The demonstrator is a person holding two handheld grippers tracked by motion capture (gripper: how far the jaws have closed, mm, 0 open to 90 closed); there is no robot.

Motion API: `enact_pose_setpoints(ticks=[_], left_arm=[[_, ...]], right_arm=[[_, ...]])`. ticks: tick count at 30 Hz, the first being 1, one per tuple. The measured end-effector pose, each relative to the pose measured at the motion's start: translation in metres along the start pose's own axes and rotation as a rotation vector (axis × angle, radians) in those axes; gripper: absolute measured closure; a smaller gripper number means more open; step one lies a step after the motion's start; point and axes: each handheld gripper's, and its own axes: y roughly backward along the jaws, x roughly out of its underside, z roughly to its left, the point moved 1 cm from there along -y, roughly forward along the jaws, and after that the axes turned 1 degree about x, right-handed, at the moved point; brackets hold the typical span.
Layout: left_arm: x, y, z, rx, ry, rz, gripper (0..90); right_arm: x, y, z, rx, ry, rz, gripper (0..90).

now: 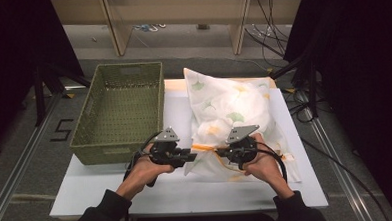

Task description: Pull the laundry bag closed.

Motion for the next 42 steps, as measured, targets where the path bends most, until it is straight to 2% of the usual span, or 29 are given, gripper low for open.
enact_pose_setpoints(ticks=[3,5,9,11,13,14,15,16,19,21,22,23,24,26,28,31,32,33,35,38,39,42], left_arm=[[0.004,-0.006,0.002,0.027,0.031,0.015,64.3],[0.005,-0.008,0.002,0.029,0.025,0.022,65.2],[0.005,-0.007,0.000,0.013,0.010,0.011,82.7],[0.004,-0.005,-0.002,-0.008,-0.007,0.008,87.1],[0.003,-0.004,-0.004,-0.012,-0.028,0.002,87.6],[0.002,-0.003,-0.005,-0.011,-0.032,0.000,87.7],[0.002,-0.002,-0.007,-0.013,-0.043,0.004,87.7],[0.002,-0.002,-0.008,-0.013,-0.058,0.005,87.8],[0.002,-0.001,-0.010,-0.026,-0.074,0.010,87.9],[0.002,0.000,-0.009,-0.023,-0.072,0.008,87.9],[0.002,0.001,-0.009,-0.035,-0.077,0.006,87.9],[0.002,0.002,-0.008,-0.032,-0.075,0.002,87.9],[0.002,0.002,-0.008,-0.028,-0.070,-0.001,87.9],[0.003,0.004,-0.006,-0.033,-0.086,0.003,87.8],[0.004,0.004,-0.006,-0.023,-0.071,0.012,87.8],[0.004,0.003,-0.008,-0.033,-0.073,0.000,87.8],[0.004,0.003,-0.008,-0.026,-0.076,0.003,87.8],[0.004,0.004,-0.007,-0.021,-0.078,0.013,87.8],[0.004,0.004,-0.007,-0.032,-0.076,0.003,87.8],[0.004,0.005,-0.007,-0.032,-0.069,0.004,87.8],[0.004,0.004,-0.006,-0.028,-0.069,0.006,87.8],[0.004,0.005,-0.006,-0.029,-0.076,0.008,87.8]], right_arm=[[-0.002,0.002,0.003,-0.002,-0.004,-0.024,90.0],[-0.003,0.004,0.004,-0.010,0.000,-0.015,90.0],[-0.003,0.003,0.005,-0.019,0.005,-0.015,90.0],[-0.002,0.003,0.006,-0.018,0.000,-0.009,90.0],[0.000,0.003,0.006,-0.005,0.009,-0.004,90.0],[0.001,0.003,0.006,-0.009,-0.009,0.002,90.0],[0.001,0.002,0.004,-0.009,0.001,0.002,90.0],[0.003,0.002,0.002,-0.010,-0.012,-0.010,90.0],[0.009,0.003,0.000,-0.008,-0.024,0.006,90.0],[0.014,0.003,-0.002,-0.005,-0.029,0.008,90.0],[0.016,0.003,-0.003,0.010,-0.048,0.003,90.0],[0.018,0.005,-0.005,0.010,-0.056,0.029,90.0],[0.020,0.005,-0.005,0.020,-0.063,0.017,90.0],[0.023,0.009,-0.009,0.021,-0.069,0.018,90.0],[0.026,0.012,-0.011,0.032,-0.077,0.019,90.0],[0.030,0.017,-0.014,0.051,-0.096,0.008,90.0],[0.032,0.019,-0.016,0.039,-0.102,0.013,90.0],[0.034,0.020,-0.016,0.066,-0.117,0.006,90.0],[0.039,0.024,-0.020,0.075,-0.107,0.027,90.0],[0.046,0.026,-0.024,0.102,-0.130,0.010,90.0],[0.047,0.029,-0.025,0.088,-0.144,0.031,90.0],[0.050,0.030,-0.027,0.088,-0.139,0.027,90.0]])
